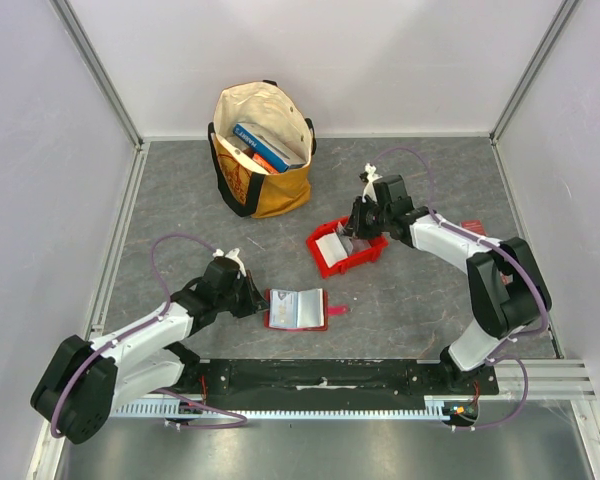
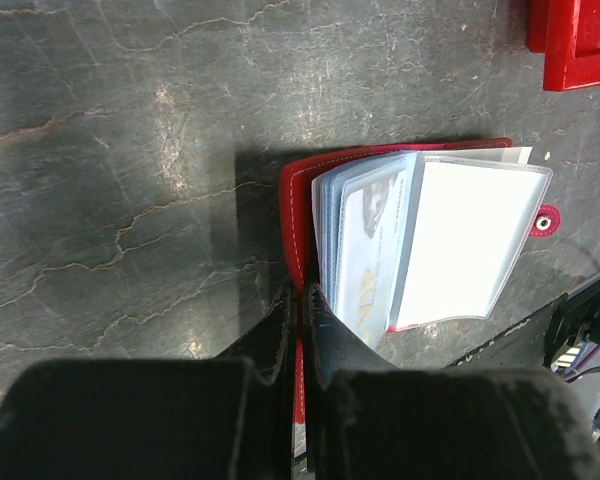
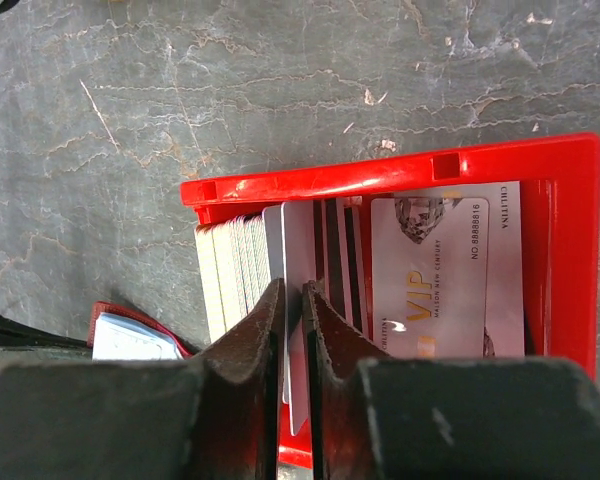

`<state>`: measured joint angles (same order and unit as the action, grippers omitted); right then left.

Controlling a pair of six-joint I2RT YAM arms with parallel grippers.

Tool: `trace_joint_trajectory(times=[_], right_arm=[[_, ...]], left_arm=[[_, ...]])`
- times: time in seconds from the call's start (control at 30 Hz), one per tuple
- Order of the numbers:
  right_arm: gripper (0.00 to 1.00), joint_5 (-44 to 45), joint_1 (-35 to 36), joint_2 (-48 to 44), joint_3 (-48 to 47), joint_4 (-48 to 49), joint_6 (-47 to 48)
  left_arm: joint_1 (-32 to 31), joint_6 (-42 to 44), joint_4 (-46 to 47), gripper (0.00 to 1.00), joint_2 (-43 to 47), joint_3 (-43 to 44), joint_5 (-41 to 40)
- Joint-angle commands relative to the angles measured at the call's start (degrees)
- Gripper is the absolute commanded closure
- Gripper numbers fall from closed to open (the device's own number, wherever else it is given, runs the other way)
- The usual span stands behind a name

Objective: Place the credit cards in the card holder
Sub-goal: Pick up the credit card from the storage box.

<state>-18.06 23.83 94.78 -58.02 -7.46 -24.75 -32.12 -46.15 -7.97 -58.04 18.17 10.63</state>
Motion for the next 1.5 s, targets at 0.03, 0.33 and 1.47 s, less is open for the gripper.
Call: trace_joint_trajectory(times=[0.03,0.33,1.47], right_arm=[[0.86,2.33,-0.19,-3.02,-2.97,-1.4,2.34],[1.0,10.05,-0.02,-4.33,-6.84,-8.17,7.34],[0.99,42.84,30.48,-34.41,28.31,-8.53,-8.29]], left_arm=[[-0.05,2.03,1.9,0.98,0.12,0.72,0.62],[0.04,2.03,1.73,0.98,0.56,0.72,0.53],[-0.05,1.68,0.67,0.98,1.44,1.78,1.06]])
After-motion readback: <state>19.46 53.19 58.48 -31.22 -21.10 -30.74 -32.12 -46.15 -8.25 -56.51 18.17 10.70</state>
